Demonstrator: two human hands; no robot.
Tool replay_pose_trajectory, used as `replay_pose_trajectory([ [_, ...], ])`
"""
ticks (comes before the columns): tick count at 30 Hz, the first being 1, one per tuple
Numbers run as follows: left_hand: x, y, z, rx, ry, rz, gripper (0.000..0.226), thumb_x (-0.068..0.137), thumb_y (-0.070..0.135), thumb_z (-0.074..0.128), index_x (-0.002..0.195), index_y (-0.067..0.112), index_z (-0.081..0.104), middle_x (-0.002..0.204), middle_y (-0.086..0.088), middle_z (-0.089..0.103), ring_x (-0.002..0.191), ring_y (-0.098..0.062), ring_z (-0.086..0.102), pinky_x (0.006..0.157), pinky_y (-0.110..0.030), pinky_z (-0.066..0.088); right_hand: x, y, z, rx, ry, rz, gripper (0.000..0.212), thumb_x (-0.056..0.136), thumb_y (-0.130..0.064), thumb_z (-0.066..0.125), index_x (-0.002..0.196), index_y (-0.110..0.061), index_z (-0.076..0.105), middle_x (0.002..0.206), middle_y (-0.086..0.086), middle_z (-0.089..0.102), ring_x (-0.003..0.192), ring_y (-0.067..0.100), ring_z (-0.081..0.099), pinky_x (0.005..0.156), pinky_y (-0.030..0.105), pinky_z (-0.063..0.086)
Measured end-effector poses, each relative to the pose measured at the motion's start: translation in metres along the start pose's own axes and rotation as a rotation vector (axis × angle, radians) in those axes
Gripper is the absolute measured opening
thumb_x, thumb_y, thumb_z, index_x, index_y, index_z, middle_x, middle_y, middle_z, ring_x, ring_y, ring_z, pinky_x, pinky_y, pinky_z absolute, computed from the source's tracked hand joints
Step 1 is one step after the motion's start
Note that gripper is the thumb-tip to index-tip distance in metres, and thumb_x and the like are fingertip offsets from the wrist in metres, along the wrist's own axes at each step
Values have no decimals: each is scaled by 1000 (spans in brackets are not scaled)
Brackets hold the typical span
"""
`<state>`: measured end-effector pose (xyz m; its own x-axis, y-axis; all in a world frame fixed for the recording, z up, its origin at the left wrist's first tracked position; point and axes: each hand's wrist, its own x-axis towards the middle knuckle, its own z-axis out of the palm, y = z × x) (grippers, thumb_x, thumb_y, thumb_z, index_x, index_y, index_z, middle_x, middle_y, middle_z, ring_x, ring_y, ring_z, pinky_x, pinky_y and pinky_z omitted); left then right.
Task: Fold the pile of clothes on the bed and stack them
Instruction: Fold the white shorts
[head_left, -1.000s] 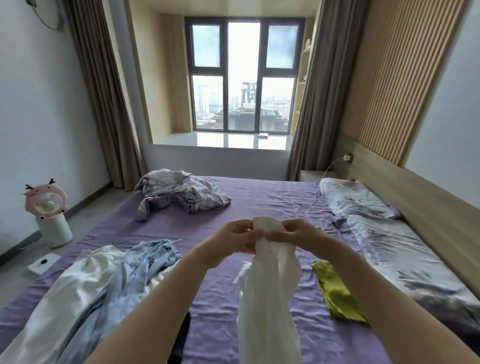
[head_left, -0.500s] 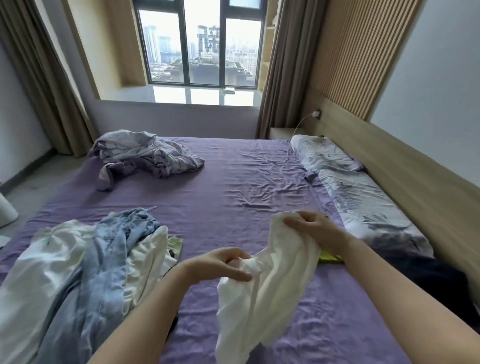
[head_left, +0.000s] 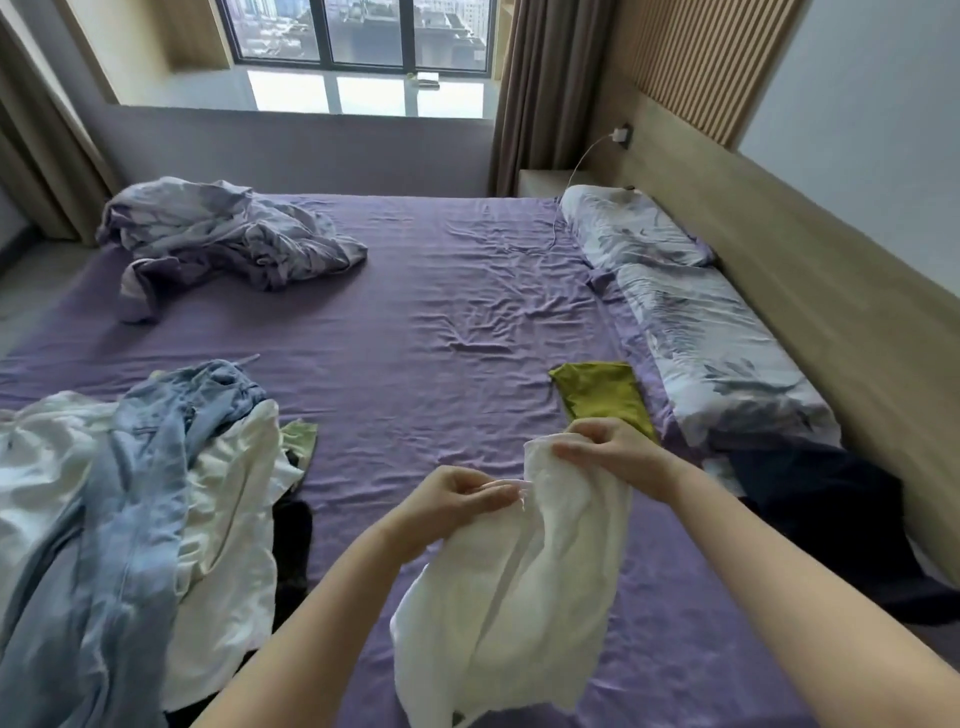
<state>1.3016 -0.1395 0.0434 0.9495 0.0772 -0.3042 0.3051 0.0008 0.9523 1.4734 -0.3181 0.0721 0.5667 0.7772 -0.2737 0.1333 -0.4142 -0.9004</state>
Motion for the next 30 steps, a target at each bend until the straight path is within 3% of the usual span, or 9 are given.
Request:
replay_pose_trajectory([
  [3, 34, -26, 22, -20, 117, -103, 43, 69, 56, 76, 59, 19, 58, 57, 6, 41, 50, -9, 35, 46, -21, 28, 18, 42, -5, 1, -50, 61, 21, 87, -24, 69, 68, -16, 64, 65, -6, 52, 64, 6, 43, 57, 18, 34],
  [6, 65, -57, 40, -1, 142, -201, 50, 75, 54, 74, 72, 5, 65, 62, 3, 44, 56, -11, 38, 52, -24, 30, 38, 88, -6, 46, -75, 126, 16, 91, -15, 63, 78, -7, 68, 72, 0, 63, 67, 8, 54, 64, 19, 43],
  [9, 88, -84, 49, 24, 143, -291, 48, 73, 57, 74, 79, 9, 70, 64, 6, 51, 60, -11, 44, 56, -24, 35, 62, 125, -4, 78, -74, 169, 17, 93, -12, 60, 79, -5, 68, 76, 2, 69, 66, 5, 60, 67, 18, 47],
  [13, 112, -118, 47, 7, 241, -407, 35, 72, 55, 75, 84, 22, 75, 74, 5, 69, 68, -10, 58, 67, -31, 43, 83, 165, 13, 54, -43, 181, 15, 93, -22, 60, 84, -12, 67, 84, 3, 70, 78, 16, 64, 78, 33, 50],
  [16, 126, -138, 41, 3, 283, -442, 28, 77, 51, 73, 84, 24, 75, 75, 8, 69, 69, -9, 58, 68, -30, 43, 82, 185, 35, 152, -45, 221, 15, 90, -33, 64, 95, -19, 64, 88, -1, 68, 79, 7, 63, 81, 30, 50],
  [19, 136, -161, 31, 50, 287, -468, 25, 80, 51, 70, 84, 27, 75, 81, 7, 72, 77, -9, 63, 77, -34, 48, 79, 203, 63, 148, -98, 263, 30, 85, -32, 70, 112, -22, 60, 92, -6, 64, 76, -1, 61, 74, 14, 48],
  [22, 138, -186, 25, 69, 250, -513, 18, 82, 45, 71, 72, 29, 72, 64, 15, 63, 62, -1, 55, 63, -21, 43, 75, 222, 87, 33, -150, 325, 35, 87, -19, 61, 121, -24, 53, 86, -7, 60, 71, 0, 55, 66, 12, 44],
  [26, 122, -222, 33, 128, 186, -540, 31, 83, 38, 71, 65, 18, 56, 59, 8, 37, 58, -9, 32, 53, -22, 25, 70, 242, 101, 138, -74, 502, 27, 86, -6, 54, 107, -23, 56, 83, -4, 57, 58, 3, 56, 59, 15, 44],
  [30, 99, -242, 36, 94, 192, -556, 22, 87, 36, 68, 72, 19, 67, 60, 12, 49, 59, -5, 42, 58, -23, 33, 76, 249, 87, 262, -98, 621, 19, 86, -4, 62, 99, -17, 62, 86, 3, 63, 46, 9, 53, 48, 19, 44],
])
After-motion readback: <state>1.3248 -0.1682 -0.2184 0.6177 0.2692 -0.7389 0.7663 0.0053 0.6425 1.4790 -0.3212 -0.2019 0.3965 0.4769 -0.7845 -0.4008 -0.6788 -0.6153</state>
